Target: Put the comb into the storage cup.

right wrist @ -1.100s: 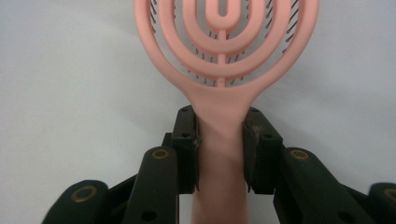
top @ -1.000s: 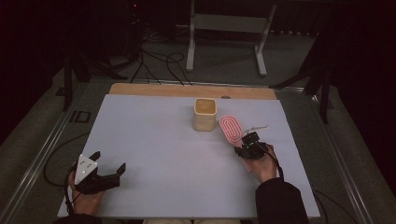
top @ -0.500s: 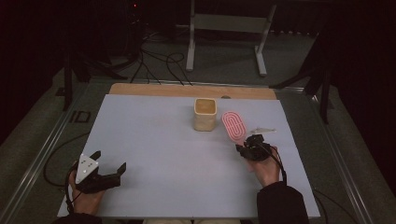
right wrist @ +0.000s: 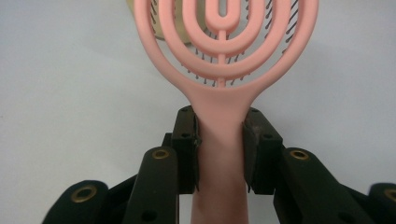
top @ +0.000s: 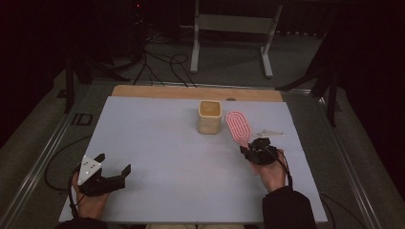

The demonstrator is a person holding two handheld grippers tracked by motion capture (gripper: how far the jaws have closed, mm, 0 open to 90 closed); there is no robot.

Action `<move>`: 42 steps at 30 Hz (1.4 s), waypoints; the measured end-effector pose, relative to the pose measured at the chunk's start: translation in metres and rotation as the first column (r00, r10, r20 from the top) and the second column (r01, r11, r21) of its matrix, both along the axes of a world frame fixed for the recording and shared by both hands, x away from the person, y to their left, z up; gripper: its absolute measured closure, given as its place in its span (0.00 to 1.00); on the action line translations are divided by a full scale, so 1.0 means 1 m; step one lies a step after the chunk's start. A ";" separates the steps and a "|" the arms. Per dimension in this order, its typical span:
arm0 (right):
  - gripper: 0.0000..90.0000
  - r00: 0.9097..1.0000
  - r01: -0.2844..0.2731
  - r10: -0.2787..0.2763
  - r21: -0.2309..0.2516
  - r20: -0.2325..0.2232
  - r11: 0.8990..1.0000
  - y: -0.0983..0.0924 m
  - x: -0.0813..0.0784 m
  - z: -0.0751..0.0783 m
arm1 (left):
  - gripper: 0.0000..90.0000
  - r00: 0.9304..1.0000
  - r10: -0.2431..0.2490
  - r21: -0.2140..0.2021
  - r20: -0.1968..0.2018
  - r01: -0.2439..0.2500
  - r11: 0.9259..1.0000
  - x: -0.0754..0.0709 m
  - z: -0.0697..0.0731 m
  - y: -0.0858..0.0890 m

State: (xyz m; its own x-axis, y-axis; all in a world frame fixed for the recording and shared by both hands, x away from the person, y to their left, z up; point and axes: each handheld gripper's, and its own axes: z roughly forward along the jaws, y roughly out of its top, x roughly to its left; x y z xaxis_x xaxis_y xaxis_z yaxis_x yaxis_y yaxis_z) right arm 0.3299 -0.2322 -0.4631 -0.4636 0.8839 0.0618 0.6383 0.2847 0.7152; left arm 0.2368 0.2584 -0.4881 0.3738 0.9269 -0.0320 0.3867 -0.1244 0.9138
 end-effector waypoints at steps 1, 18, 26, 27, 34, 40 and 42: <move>0.77 1.000 -0.002 0.002 0.000 0.003 1.000 0.000 0.000 0.001 | 0.00 1.000 0.000 0.008 -0.005 0.000 1.000 0.001 0.001 -0.002; 0.77 0.999 -0.024 0.024 -0.001 0.038 1.000 0.007 -0.006 0.005 | 0.00 0.999 -0.040 0.020 0.008 0.040 0.999 0.017 0.020 -0.022; 0.77 0.998 -0.041 0.041 -0.012 0.053 0.999 0.011 -0.008 0.008 | 0.00 0.998 -0.058 0.024 -0.003 0.058 0.998 0.028 0.024 -0.032; 0.77 0.998 -0.042 0.043 -0.014 0.055 0.999 0.012 -0.008 0.008 | 0.00 0.998 -0.061 0.024 -0.004 0.061 0.998 0.029 0.024 -0.033; 0.77 0.996 -0.054 0.055 -0.014 0.069 0.998 0.016 -0.011 0.011 | 0.00 0.996 -0.087 0.018 -0.008 0.087 0.996 0.037 0.028 -0.041; 0.77 0.995 -0.061 0.062 -0.014 0.077 0.998 0.018 -0.012 0.012 | 0.00 0.995 -0.104 0.008 -0.010 0.104 0.995 0.043 0.035 -0.046; 0.77 0.995 -0.063 0.064 -0.014 0.081 0.998 0.019 -0.012 0.012 | 0.00 0.994 -0.107 0.001 -0.010 0.107 0.994 0.045 0.036 -0.048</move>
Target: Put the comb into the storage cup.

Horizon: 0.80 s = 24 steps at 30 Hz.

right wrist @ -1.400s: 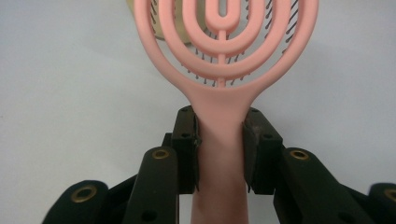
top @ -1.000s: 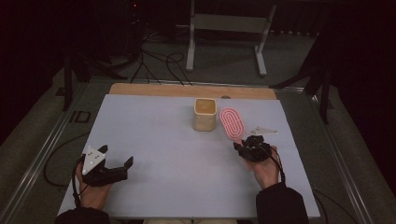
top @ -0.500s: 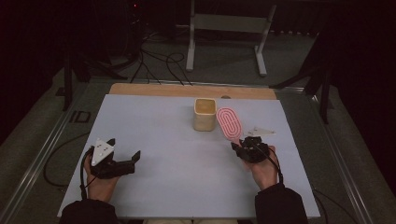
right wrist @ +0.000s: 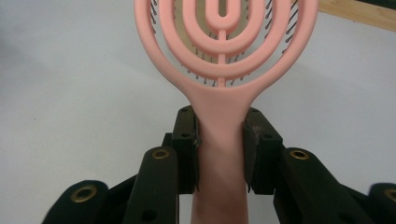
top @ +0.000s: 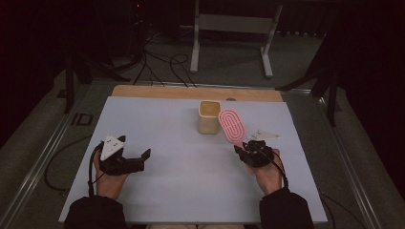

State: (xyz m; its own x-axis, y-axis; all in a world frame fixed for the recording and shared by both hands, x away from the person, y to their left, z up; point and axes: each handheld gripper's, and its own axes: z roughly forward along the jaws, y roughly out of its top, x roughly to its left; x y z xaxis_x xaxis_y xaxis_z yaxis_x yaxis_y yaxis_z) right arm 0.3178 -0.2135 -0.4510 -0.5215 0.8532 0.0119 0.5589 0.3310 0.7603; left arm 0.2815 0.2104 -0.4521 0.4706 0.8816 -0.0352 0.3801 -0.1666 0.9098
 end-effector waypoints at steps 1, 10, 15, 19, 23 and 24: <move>0.77 1.000 -0.001 0.001 0.001 0.001 1.000 0.000 0.000 0.000 | 0.00 1.000 -0.005 0.001 0.000 0.005 1.000 0.001 0.001 -0.001; 0.77 1.000 -0.010 0.010 0.008 0.016 1.000 0.002 -0.002 0.003 | 0.00 0.999 -0.036 -0.015 -0.010 0.036 0.999 0.007 0.005 -0.013; 0.77 1.000 -0.017 0.016 0.015 0.022 1.000 0.004 -0.003 0.004 | 0.00 0.998 -0.054 -0.016 -0.014 0.053 0.998 0.010 0.007 -0.020; 0.77 0.999 -0.021 0.020 0.018 0.026 1.000 0.004 -0.003 0.004 | 0.00 0.998 -0.063 -0.013 -0.017 0.062 0.998 0.012 0.008 -0.025; 0.77 0.999 -0.027 0.026 0.019 0.030 0.999 0.006 -0.004 0.005 | 0.00 0.997 -0.074 -0.019 -0.018 0.073 0.997 0.014 0.010 -0.029; 0.77 0.999 -0.030 0.029 0.023 0.030 0.999 0.006 -0.004 0.005 | 0.00 0.997 -0.077 -0.018 -0.017 0.076 0.997 0.014 0.010 -0.030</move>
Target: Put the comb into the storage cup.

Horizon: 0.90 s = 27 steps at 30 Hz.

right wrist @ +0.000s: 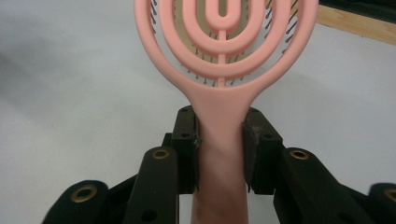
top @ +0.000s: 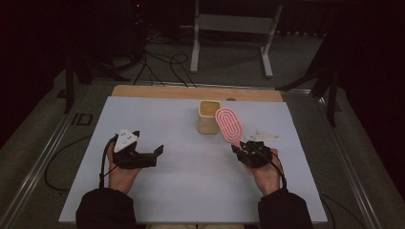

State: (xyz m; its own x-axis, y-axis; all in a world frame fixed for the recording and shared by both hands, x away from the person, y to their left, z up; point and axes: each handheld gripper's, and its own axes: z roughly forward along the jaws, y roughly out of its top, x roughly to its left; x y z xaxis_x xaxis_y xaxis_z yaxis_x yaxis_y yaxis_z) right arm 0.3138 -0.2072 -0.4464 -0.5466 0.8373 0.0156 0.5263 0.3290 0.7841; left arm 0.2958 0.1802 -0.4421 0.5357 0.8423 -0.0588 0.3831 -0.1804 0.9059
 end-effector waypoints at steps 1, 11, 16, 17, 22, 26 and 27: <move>0.77 1.000 -0.002 0.002 0.000 0.000 1.000 0.000 0.000 0.000 | 0.00 1.000 -0.002 -0.001 0.004 0.002 1.000 0.000 0.000 -0.002; 0.77 1.000 -0.019 0.019 -0.002 0.009 1.000 0.006 -0.001 -0.002 | 0.00 0.999 -0.039 0.015 0.008 0.039 0.999 0.004 0.002 -0.017; 0.77 1.000 -0.024 0.024 -0.005 0.010 1.000 0.008 -0.001 -0.003 | 0.00 0.998 -0.056 0.017 0.008 0.056 0.998 0.006 0.002 -0.025; 0.77 1.000 -0.024 0.024 -0.006 0.012 1.000 0.008 -0.001 -0.004 | 0.00 0.998 -0.061 0.014 0.005 0.061 0.998 0.007 0.002 -0.027; 0.77 0.999 -0.032 0.032 -0.008 0.017 0.999 0.011 -0.002 -0.005 | 0.00 0.997 -0.077 0.008 0.000 0.077 0.997 0.009 0.002 -0.033; 0.77 0.999 -0.033 0.033 -0.004 0.019 0.999 0.013 -0.002 -0.006 | 0.00 0.996 -0.093 0.002 0.002 0.092 0.996 0.010 0.002 -0.037; 0.77 0.999 -0.034 0.034 -0.004 0.019 0.999 0.014 -0.002 -0.006 | 0.00 0.995 -0.096 -0.004 0.001 0.096 0.995 0.010 0.002 -0.038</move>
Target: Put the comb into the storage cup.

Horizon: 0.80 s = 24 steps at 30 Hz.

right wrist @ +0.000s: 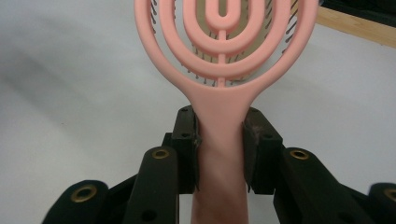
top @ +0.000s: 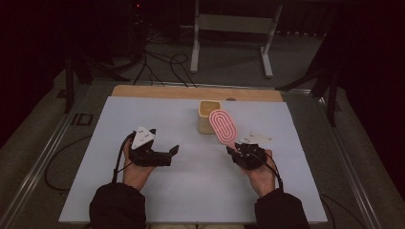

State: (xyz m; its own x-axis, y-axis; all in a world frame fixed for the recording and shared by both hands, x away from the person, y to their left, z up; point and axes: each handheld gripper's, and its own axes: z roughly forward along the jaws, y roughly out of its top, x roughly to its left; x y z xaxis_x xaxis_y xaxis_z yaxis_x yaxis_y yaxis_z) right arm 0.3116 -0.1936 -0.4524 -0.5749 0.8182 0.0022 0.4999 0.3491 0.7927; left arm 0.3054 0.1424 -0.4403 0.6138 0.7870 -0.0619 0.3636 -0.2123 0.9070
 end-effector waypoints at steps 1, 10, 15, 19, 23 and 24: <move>0.77 1.000 0.000 0.000 0.000 -0.001 1.000 0.001 0.000 0.000 | 0.00 1.000 -0.003 -0.002 -0.001 0.003 1.000 0.000 0.000 -0.001; 0.77 1.000 -0.009 0.009 -0.004 0.004 1.000 0.004 -0.001 -0.002 | 0.00 1.000 -0.023 -0.007 -0.001 0.023 1.000 0.002 0.002 -0.008; 0.77 1.000 -0.021 0.021 -0.002 0.008 1.000 0.007 -0.002 -0.003 | 0.00 0.999 -0.048 -0.018 -0.002 0.048 0.999 0.004 0.005 -0.016; 0.77 1.000 -0.028 0.029 -0.007 0.013 1.000 0.009 -0.003 -0.003 | 0.00 0.998 -0.067 -0.022 -0.008 0.067 0.998 0.006 0.005 -0.022; 0.77 0.999 -0.031 0.031 -0.008 0.015 0.999 0.011 -0.004 -0.003 | 0.00 0.996 -0.084 -0.035 -0.017 0.084 0.996 0.009 0.005 -0.029; 0.77 0.999 -0.031 0.031 -0.008 0.015 0.999 0.011 -0.004 -0.003 | 0.00 0.996 -0.084 -0.035 -0.017 0.084 0.996 0.009 0.005 -0.029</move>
